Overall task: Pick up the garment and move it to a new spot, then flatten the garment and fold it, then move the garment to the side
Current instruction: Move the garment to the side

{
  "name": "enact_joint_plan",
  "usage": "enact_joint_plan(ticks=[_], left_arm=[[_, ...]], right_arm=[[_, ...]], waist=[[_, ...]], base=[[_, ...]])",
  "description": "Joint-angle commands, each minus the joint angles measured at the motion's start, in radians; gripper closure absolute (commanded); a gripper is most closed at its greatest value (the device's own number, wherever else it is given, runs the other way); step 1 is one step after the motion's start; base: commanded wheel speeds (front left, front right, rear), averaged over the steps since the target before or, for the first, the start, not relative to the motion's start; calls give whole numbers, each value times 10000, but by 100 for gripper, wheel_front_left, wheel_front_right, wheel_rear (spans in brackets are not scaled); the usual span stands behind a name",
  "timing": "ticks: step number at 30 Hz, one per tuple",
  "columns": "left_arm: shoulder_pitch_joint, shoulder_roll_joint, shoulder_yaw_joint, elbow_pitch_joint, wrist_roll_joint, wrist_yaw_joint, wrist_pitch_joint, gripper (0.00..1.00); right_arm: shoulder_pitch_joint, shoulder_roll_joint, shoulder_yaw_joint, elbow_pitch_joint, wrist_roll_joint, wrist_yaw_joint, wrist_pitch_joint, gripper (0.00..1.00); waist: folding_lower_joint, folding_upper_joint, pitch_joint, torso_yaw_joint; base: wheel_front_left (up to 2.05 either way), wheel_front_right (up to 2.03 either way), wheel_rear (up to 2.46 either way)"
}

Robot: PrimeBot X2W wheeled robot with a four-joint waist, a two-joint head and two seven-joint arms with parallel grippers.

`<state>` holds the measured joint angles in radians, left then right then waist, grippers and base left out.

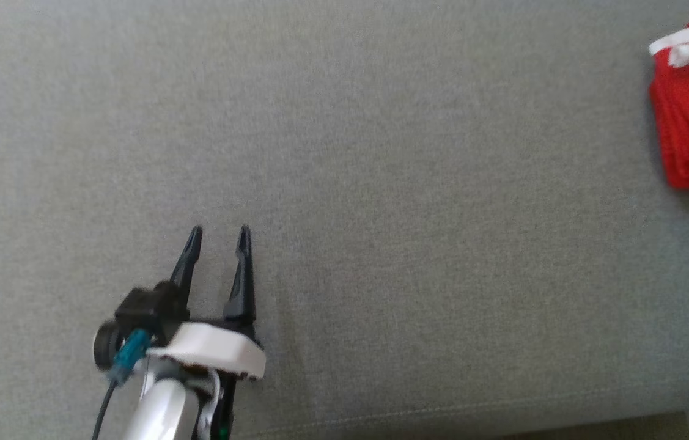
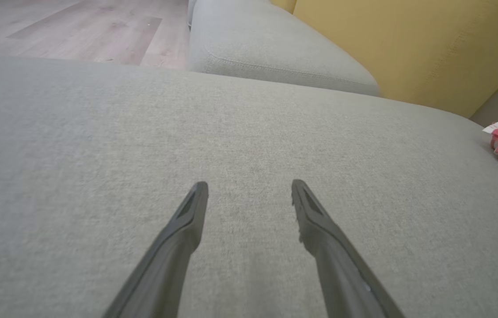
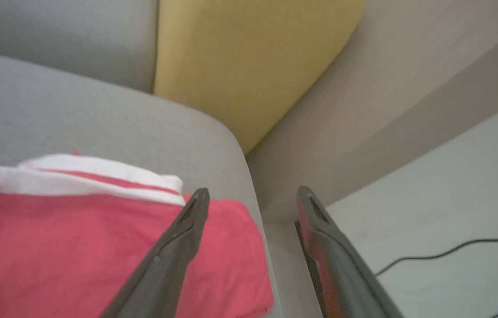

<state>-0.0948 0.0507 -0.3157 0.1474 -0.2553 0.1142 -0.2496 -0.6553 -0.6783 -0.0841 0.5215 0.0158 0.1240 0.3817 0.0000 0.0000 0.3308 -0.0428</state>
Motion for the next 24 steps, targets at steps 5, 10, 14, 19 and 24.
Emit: enact_joint_plan(ticks=[5,10,14,19,24], left_arm=[[612,-5,513,-66,-236,239,-122,0],[967,-5,739,-25,-101,421,-122,0],[1269,-5,986,-26,198,596,-122,0],[1563,-4,1202,165,444,532,-122,0],[1603,-3,1182,483,750,241,-122,0]], right_arm=[[1276,998,-487,-1709,-260,67,-1486,0],[2590,2189,-483,-3212,-226,67,-1919,0],[4274,3518,-387,-4716,-328,67,-2284,0],[6371,5122,105,-5389,-645,67,-3567,0],[7526,6135,-30,-4607,-1006,67,-5423,0]], waist=[[0,0,-1452,115],[0,0,-2210,268],[0,0,-2801,552],[0,0,-3272,910],[0,0,-3397,1159]], base=[[0,0,0],[0,0,0],[0,0,0],[0,0,0],[0,0,0]])
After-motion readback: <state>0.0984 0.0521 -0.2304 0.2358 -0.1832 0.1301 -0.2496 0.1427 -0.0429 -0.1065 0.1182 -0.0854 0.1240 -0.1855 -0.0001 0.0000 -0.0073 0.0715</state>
